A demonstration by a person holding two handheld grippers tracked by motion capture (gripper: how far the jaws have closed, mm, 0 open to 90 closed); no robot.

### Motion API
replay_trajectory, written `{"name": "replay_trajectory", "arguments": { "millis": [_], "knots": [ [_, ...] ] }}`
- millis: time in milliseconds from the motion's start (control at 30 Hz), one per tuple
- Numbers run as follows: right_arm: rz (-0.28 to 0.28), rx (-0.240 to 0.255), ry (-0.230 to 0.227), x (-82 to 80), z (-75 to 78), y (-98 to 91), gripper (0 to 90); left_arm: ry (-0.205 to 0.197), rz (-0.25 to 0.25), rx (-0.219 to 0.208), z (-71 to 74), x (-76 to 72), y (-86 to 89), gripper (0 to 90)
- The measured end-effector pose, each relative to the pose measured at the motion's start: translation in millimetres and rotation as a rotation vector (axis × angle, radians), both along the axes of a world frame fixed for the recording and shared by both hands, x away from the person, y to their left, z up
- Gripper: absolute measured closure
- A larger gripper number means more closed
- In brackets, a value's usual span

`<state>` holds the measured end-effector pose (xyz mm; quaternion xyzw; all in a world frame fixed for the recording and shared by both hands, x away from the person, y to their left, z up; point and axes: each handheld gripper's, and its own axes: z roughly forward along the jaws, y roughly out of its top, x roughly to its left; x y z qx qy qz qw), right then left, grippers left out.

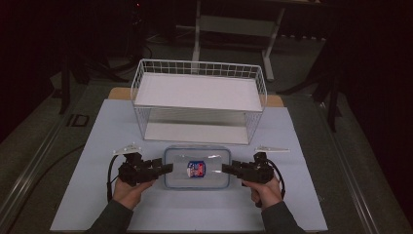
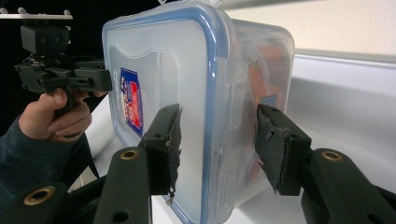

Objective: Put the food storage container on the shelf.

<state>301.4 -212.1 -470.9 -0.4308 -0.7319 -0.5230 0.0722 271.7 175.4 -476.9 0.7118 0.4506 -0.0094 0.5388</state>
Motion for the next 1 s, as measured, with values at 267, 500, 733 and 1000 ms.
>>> {"name": "replay_trajectory", "arguments": {
  "millis": [267,500,733,1000],
  "knots": [
    [0.002,0.001,-0.035,-1.5,6.3,0.9,51.3,-0.025,0.004,0.000,6.6,-1.0,0.6,48.5],
    [-0.003,0.008,-0.055,-3.5,12.7,1.2,51.3,-0.054,0.005,0.001,17.1,-2.7,2.8,48.5],
    [0.003,0.017,-0.094,-2.9,27.2,6.3,51.4,-0.084,0.011,0.004,32.2,-1.8,6.8,48.7],
    [0.000,0.019,-0.133,1.4,44.2,6.3,51.4,-0.112,0.016,-0.012,46.9,2.8,7.0,48.8]
  ]
}}
